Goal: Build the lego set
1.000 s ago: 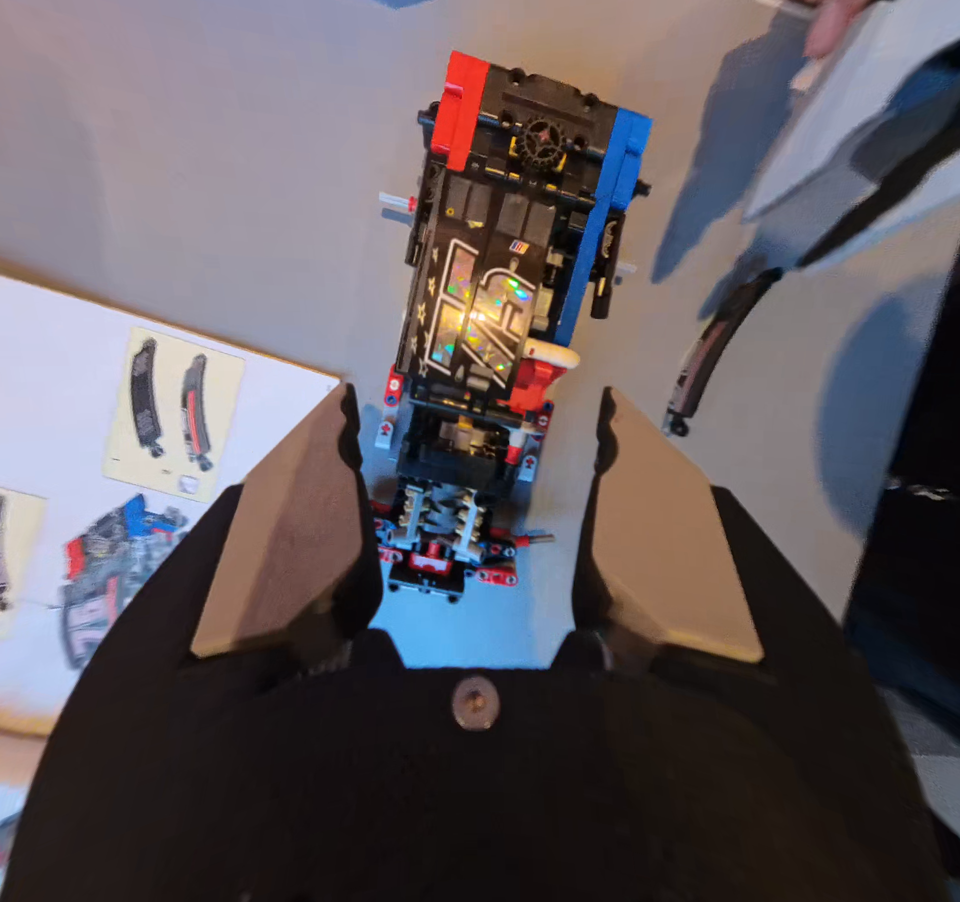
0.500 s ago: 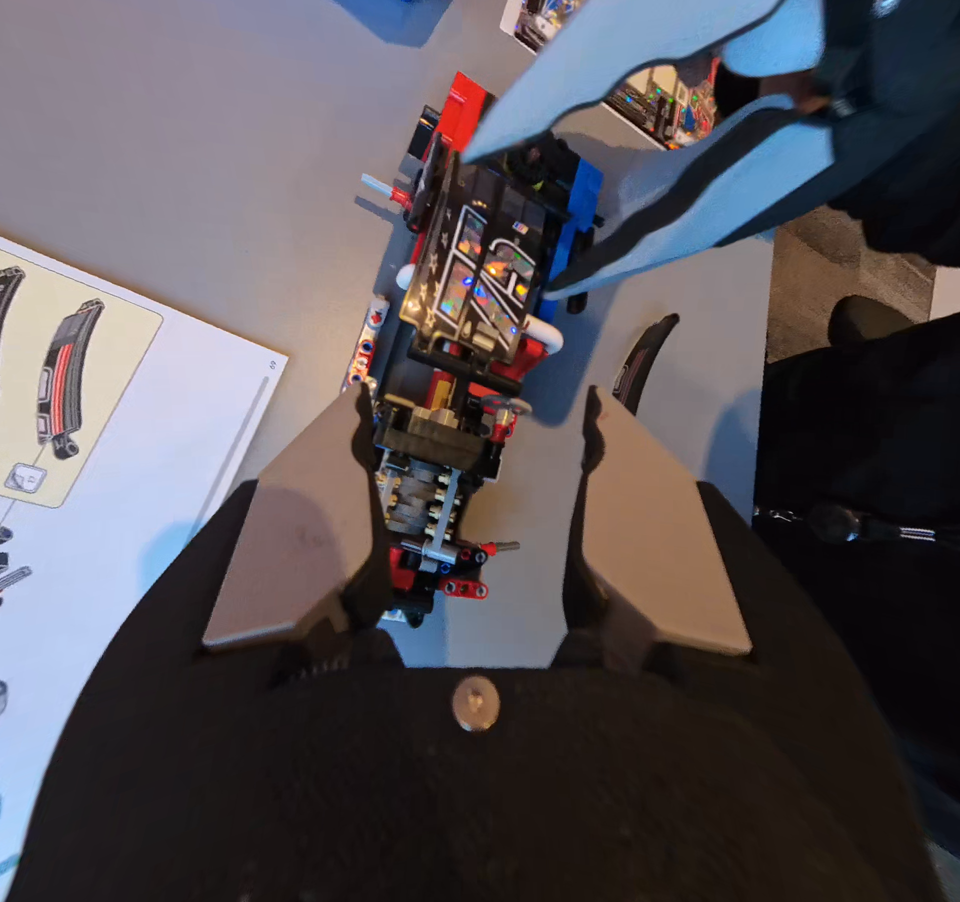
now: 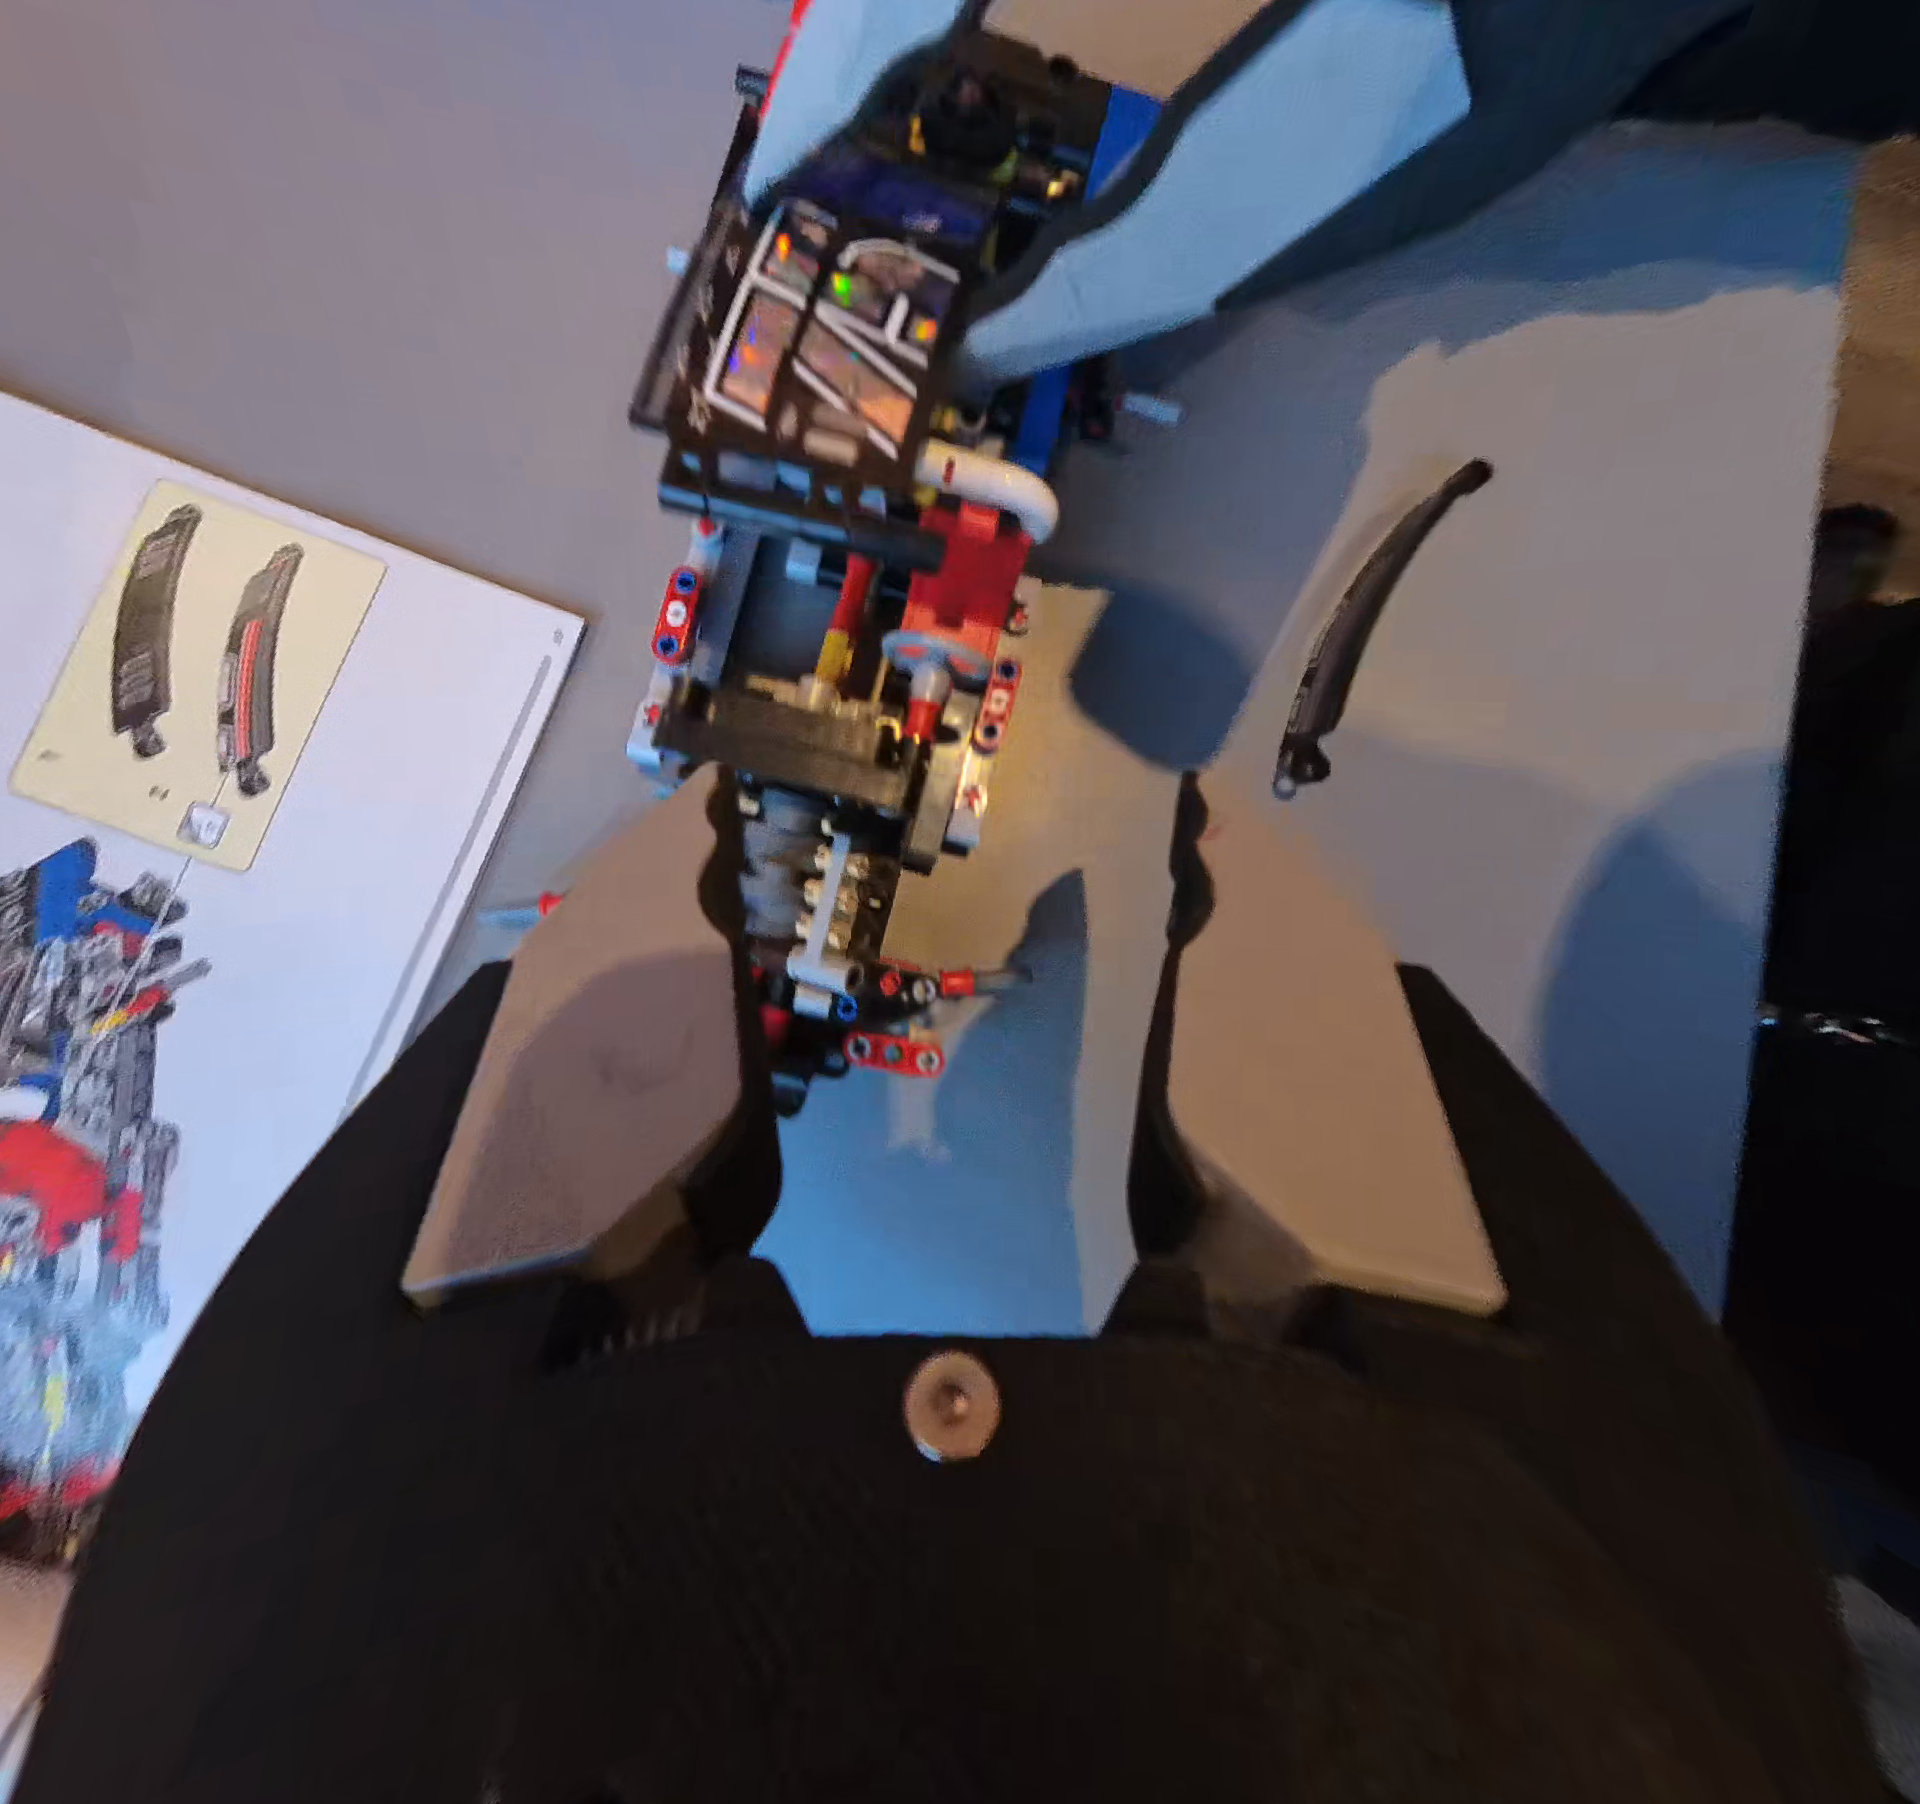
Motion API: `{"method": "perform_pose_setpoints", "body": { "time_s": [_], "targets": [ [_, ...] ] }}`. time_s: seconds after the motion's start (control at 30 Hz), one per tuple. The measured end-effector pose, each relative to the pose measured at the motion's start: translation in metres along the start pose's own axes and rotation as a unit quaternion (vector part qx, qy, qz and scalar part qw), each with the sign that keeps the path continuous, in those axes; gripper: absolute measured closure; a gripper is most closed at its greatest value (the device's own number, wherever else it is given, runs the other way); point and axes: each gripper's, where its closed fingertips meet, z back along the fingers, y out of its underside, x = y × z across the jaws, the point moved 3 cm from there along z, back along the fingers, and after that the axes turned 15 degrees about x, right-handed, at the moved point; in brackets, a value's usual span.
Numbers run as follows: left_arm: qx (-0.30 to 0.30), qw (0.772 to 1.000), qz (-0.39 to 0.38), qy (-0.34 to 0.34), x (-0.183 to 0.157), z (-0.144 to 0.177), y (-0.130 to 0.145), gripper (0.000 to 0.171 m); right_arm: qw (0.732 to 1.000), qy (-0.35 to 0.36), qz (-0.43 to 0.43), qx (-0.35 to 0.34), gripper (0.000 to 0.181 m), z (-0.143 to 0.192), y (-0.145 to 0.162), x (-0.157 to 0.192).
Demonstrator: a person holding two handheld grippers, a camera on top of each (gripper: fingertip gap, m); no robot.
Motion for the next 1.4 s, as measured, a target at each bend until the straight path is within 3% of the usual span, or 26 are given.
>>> {"method": "perform_pose_setpoints", "body": {
  "time_s": [0.27,0.47,0.6,0.73,0.87,0.93,0.97,1.07,1.1,1.13,1.23,1.4],
  "targets": [
    [-0.012,0.999,0.022,0.035,-0.046,-0.015,0.007,0.098,0.992,0.038,-0.097,-0.065,0.157,0.01,0.009,-0.009],
    [0.017,0.996,0.006,0.089,-0.08,-0.052,0.009,0.106,0.963,0.012,-0.231,-0.137,0.166,0.03,0.026,-0.022],
    [0.032,0.999,-0.024,0.034,-0.087,-0.069,0.009,0.123,0.947,-0.02,-0.283,-0.151,0.163,0.034,0.039,-0.03],
    [0.039,0.998,-0.052,-0.025,-0.084,-0.073,0.012,0.167,0.944,-0.05,-0.286,-0.156,0.144,0.036,0.041,-0.024],
    [-0.013,0.985,-0.119,-0.124,-0.083,-0.075,0.009,0.167,0.952,-0.103,-0.235,-0.169,0.141,0.037,0.031,-0.002],
    [-0.027,0.961,-0.17,-0.218,-0.077,-0.072,0.01,0.167,0.958,-0.106,-0.22,-0.152,0.141,0.034,0.032,0.005],
    [-0.034,0.932,-0.22,-0.287,-0.077,-0.068,0.011,0.167,0.959,-0.109,-0.215,-0.151,0.14,0.034,0.031,0.008],
    [-0.057,0.8,-0.355,-0.481,-0.085,-0.055,0.014,0.167,0.958,-0.124,-0.209,-0.153,0.135,0.04,0.033,0.016],
    [-0.054,0.776,-0.38,-0.501,-0.088,-0.056,0.017,0.167,0.958,-0.128,-0.205,-0.154,0.135,0.044,0.035,0.019],
    [-0.048,0.767,-0.389,-0.508,-0.09,-0.058,0.022,0.167,0.958,-0.134,-0.198,-0.156,0.135,0.049,0.038,0.024],
    [-0.035,0.773,-0.389,-0.5,-0.088,-0.062,0.032,0.167,0.957,-0.203,-0.148,-0.147,0.139,0.062,0.042,0.059],
    [-0.052,0.764,-0.37,-0.526,-0.084,-0.049,0.021,0.167,0.956,-0.267,-0.085,-0.087,0.13,0.065,0.041,0.113]
  ]
}}
